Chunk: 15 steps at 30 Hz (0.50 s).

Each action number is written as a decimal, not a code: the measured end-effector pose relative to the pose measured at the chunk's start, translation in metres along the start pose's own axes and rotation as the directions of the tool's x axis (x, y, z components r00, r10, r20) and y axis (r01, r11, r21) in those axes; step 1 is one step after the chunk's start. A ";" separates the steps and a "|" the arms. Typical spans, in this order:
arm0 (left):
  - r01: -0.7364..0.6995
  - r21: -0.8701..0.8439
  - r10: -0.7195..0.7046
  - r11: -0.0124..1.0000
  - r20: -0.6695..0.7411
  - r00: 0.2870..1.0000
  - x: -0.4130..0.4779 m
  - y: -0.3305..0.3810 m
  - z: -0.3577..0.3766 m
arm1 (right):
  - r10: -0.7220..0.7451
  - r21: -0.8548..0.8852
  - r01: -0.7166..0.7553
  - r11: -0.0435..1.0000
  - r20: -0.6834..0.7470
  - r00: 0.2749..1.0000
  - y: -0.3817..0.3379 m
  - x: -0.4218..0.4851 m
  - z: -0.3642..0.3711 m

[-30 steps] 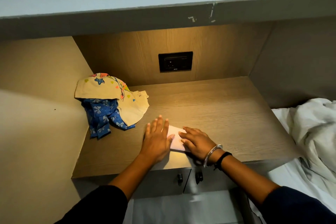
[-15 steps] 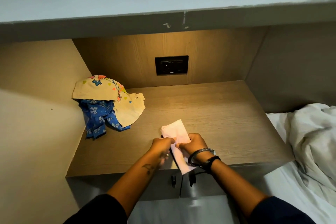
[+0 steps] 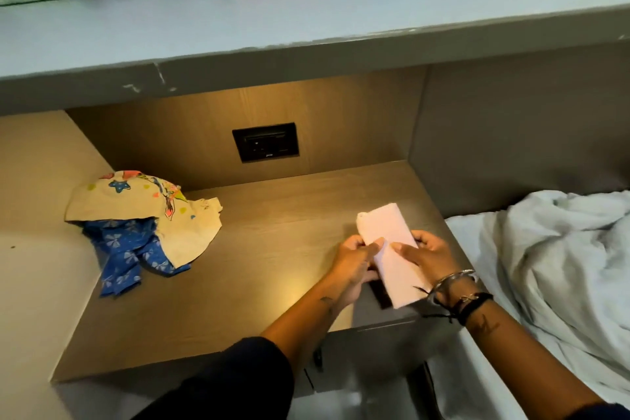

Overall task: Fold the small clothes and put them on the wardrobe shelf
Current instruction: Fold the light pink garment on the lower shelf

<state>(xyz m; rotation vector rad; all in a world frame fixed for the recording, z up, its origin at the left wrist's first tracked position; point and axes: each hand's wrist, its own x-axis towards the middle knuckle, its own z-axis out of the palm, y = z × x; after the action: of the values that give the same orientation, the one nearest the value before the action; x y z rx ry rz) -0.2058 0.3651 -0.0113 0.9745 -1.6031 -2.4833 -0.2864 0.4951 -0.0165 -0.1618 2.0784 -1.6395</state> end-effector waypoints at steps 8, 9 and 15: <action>-0.306 0.948 0.439 0.082 0.241 0.865 0.033 -0.038 0.025 | -0.256 -0.806 0.093 0.585 -0.074 0.964 0.037 0.018 -0.026; -0.323 0.944 0.389 -0.066 0.322 0.863 0.036 -0.041 0.022 | -0.302 -0.877 0.142 0.459 -0.003 0.953 0.041 0.019 -0.026; -0.397 0.865 0.181 -0.307 0.463 0.868 0.036 -0.033 0.002 | -0.166 -0.956 0.273 0.111 0.253 0.953 0.062 0.034 -0.023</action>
<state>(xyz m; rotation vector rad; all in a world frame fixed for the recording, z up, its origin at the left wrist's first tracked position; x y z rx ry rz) -0.2258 0.3704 -0.0554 0.0352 -3.2708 -0.2905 -0.3137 0.5199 -0.0809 -1.0088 2.7951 0.0447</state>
